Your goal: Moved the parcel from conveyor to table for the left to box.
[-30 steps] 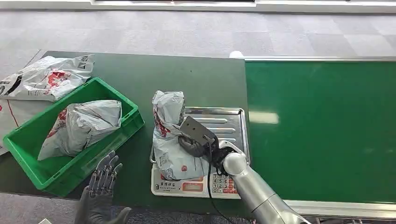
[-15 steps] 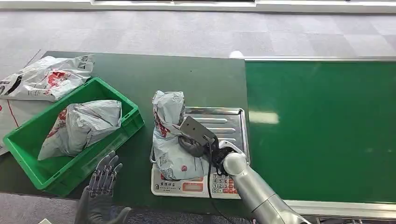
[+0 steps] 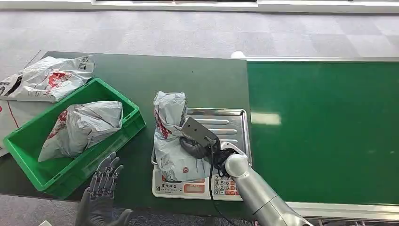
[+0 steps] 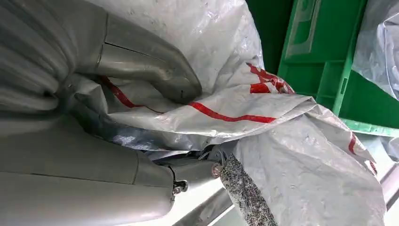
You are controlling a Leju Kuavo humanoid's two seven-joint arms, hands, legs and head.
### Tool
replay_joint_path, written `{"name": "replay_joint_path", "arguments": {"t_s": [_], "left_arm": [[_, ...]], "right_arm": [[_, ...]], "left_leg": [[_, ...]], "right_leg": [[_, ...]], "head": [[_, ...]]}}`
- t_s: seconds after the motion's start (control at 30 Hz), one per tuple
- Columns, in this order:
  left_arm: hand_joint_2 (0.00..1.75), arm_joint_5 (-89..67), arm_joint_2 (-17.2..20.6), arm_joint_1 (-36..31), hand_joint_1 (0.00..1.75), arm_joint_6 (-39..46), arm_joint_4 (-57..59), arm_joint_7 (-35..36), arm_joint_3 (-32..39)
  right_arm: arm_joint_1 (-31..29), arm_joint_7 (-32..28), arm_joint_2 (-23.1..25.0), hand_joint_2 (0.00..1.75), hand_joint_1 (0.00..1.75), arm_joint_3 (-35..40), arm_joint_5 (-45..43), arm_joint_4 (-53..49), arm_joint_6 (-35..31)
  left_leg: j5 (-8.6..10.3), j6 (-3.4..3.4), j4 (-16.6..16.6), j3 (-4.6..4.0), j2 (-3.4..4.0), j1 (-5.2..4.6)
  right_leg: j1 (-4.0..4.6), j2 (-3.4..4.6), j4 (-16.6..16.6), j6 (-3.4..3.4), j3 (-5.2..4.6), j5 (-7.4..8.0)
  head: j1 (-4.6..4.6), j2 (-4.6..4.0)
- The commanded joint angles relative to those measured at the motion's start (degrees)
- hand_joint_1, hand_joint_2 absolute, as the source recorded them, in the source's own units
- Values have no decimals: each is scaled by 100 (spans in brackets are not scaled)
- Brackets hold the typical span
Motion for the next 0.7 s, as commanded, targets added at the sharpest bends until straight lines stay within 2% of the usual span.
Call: {"name": "replay_joint_path", "arguments": {"t_s": [0.03, 0.7], "left_arm": [[175, -23, -25, -19, 0, -7, 154, 17, 184], [175, -23, -25, -19, 0, -7, 154, 17, 184]], "right_arm": [[-147, 33, -155, 175, 175, 378, -1, 377, 14], [-147, 33, -155, 175, 175, 378, -1, 377, 14]], "left_leg": [[10, 12, -22, 14, 8, 0], [4, 7, -8, 8, 4, -1]], "right_leg": [[2, 6, -27, 2, 15, 14], [0, 3, -10, 1, 8, 5]], "head": [[0, 0], [0, 0]]}}
